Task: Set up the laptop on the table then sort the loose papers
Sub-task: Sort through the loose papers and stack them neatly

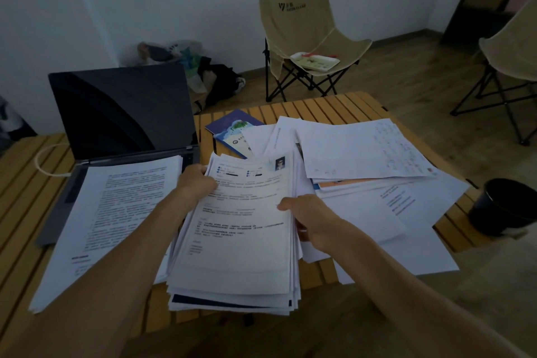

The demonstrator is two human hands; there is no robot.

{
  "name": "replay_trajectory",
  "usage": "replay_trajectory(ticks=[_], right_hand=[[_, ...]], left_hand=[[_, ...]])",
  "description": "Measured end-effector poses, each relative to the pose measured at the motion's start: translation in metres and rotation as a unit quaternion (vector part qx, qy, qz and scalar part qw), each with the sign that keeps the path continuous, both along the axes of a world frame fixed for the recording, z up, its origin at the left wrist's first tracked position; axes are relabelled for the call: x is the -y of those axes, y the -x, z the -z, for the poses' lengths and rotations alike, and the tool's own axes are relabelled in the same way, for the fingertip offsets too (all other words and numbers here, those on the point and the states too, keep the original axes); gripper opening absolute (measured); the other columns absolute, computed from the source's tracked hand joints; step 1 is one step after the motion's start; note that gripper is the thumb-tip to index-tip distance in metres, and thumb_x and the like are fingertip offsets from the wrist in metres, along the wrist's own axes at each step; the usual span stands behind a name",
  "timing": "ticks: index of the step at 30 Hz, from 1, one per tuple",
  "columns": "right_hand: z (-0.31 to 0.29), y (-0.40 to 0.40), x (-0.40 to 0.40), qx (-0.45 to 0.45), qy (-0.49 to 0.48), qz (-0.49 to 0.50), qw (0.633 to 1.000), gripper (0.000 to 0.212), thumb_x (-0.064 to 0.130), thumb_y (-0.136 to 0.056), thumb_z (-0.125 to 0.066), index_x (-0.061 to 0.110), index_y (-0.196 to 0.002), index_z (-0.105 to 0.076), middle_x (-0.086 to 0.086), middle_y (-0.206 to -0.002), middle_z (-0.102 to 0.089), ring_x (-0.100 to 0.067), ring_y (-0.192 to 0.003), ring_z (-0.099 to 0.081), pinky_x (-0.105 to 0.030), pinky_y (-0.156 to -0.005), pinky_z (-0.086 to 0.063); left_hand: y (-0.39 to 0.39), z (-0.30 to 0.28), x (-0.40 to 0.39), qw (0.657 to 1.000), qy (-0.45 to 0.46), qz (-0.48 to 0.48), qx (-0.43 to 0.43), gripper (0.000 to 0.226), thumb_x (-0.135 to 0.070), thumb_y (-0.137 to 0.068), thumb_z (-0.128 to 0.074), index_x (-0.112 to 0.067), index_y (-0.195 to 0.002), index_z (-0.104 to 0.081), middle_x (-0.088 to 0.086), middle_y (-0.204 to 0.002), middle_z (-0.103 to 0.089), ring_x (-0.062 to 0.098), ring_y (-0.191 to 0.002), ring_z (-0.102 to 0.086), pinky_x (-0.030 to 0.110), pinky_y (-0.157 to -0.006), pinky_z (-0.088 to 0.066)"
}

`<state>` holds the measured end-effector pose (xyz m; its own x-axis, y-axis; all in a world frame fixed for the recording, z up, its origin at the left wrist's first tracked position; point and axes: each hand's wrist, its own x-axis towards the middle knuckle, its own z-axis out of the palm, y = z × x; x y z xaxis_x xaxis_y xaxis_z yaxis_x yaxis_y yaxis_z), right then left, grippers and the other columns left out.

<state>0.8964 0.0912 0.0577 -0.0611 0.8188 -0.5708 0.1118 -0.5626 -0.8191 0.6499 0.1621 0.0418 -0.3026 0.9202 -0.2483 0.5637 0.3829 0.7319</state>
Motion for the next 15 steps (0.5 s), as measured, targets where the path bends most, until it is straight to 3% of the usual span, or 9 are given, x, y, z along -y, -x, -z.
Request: replay_trajectory(ticks=[3,6,10,13,15], right_hand=[[0.007,0.003,-0.002,-0.039,0.039,0.006,0.998,0.041,0.017,-0.082,-0.073,0.002,-0.118,-0.059,-0.015,-0.11,-0.067,-0.029,-0.099,-0.065,-0.039,-0.089,-0.056],[0.011,0.007,-0.002,-0.034,0.044,-0.033,0.998,0.051,0.015,-0.076,-0.077,0.0,-0.123,-0.062,-0.017,-0.118,-0.068,-0.034,-0.11,-0.065,-0.047,-0.101,-0.052],[0.018,0.014,-0.001,0.027,-0.022,-0.069,0.997,0.038,0.007,-0.086,-0.069,-0.007,-0.122,-0.064,-0.021,-0.123,-0.067,-0.034,-0.113,-0.064,-0.04,-0.1,-0.053],[0.017,0.016,0.002,0.015,-0.067,-0.071,0.995,0.029,0.004,-0.088,-0.065,0.007,-0.118,-0.066,-0.009,-0.115,-0.07,-0.025,-0.104,-0.066,-0.031,-0.085,-0.057],[0.018,0.008,-0.001,0.013,-0.077,-0.06,0.995,0.027,0.0,-0.088,-0.062,0.008,-0.114,-0.067,-0.008,-0.111,-0.071,-0.025,-0.102,-0.067,-0.032,-0.084,-0.057]], left_hand=[[0.001,0.001,0.0,1.0,-0.001,0.004,0.004,0.034,-0.002,-0.081,-0.067,-0.013,-0.113,-0.07,0.012,-0.111,-0.07,0.027,-0.09,-0.065,0.029,-0.075,-0.048],[0.001,0.0,0.0,1.0,-0.002,0.008,0.004,0.034,-0.003,-0.081,-0.067,-0.014,-0.113,-0.07,0.011,-0.11,-0.07,0.027,-0.091,-0.066,0.029,-0.076,-0.048],[0.002,0.0,0.001,1.0,0.002,0.01,0.01,0.035,-0.002,-0.081,-0.067,-0.015,-0.114,-0.07,0.008,-0.107,-0.07,0.026,-0.09,-0.066,0.029,-0.075,-0.048],[0.005,0.0,0.001,1.0,0.002,0.016,0.015,0.036,-0.001,-0.081,-0.067,-0.014,-0.115,-0.069,0.007,-0.107,-0.069,0.024,-0.09,-0.065,0.03,-0.077,-0.05],[0.006,0.001,0.001,0.999,0.0,0.009,0.041,0.035,0.001,-0.082,-0.066,-0.011,-0.115,-0.067,0.009,-0.108,-0.068,0.026,-0.092,-0.064,0.033,-0.081,-0.052]])
